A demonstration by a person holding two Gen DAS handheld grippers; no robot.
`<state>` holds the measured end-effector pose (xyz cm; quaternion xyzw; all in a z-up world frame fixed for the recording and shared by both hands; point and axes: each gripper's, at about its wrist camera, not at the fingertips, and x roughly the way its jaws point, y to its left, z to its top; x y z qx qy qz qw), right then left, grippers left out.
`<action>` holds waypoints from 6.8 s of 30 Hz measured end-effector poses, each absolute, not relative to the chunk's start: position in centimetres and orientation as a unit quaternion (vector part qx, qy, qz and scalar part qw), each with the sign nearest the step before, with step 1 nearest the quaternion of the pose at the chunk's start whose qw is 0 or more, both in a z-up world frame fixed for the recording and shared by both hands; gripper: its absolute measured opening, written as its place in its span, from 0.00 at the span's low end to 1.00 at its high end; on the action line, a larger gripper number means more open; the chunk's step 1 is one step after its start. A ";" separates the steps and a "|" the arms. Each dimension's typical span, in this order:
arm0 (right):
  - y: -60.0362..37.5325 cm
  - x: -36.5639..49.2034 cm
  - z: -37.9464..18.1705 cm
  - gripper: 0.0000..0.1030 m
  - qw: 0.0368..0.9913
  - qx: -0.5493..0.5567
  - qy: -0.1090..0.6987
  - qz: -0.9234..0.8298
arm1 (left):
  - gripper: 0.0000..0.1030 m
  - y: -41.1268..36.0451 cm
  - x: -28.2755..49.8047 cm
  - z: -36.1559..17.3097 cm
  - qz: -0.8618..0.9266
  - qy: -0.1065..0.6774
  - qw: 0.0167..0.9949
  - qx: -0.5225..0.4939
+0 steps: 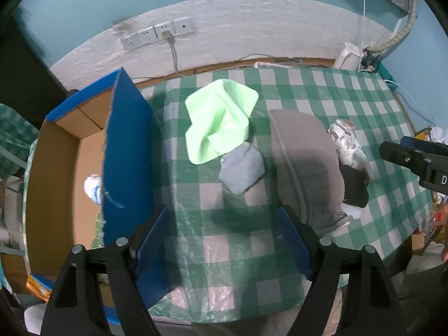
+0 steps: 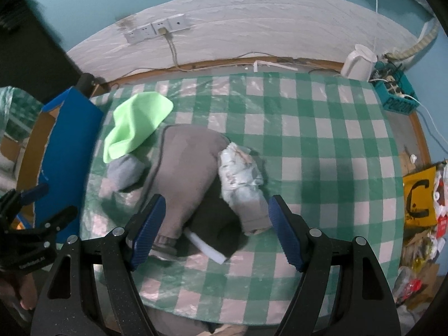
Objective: Organize soft objects
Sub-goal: 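Move both grippers back over the grey hat and plastic bundle, then grasp the grey knit hat with the left gripper while the right grasps the plastic bundle, then lift and carry the grey hat and plastic bundle toward the box with both grippers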
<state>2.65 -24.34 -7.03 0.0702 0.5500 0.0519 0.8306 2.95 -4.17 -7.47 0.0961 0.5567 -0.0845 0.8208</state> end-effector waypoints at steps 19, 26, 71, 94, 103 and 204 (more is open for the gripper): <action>-26.0 5.3 -13.3 0.74 0.801 0.047 0.597 0.019 | 0.78 -7.4 5.7 -11.1 -0.108 0.599 0.789 0.086; -25.5 6.6 -14.5 0.74 0.797 0.032 0.603 0.018 | 0.78 -8.2 6.8 -12.1 -0.118 0.614 0.776 0.079; -27.9 3.4 -12.9 0.44 0.801 0.050 0.597 0.014 | 0.84 -14.5 5.5 -15.7 -0.162 0.634 0.742 0.146; -26.8 2.9 -12.0 0.44 0.807 0.038 0.589 0.032 | 0.27 -14.1 4.4 -12.9 -0.174 0.585 0.774 0.170; -26.3 2.3 -10.5 0.44 0.815 0.036 0.577 0.038 | 0.27 -13.8 2.9 -10.7 -0.170 0.563 0.792 0.164; 4.7 4.4 -2.6 0.44 0.809 -0.080 0.522 0.260 | 0.27 15.9 -0.6 -3.5 0.022 0.496 0.868 0.021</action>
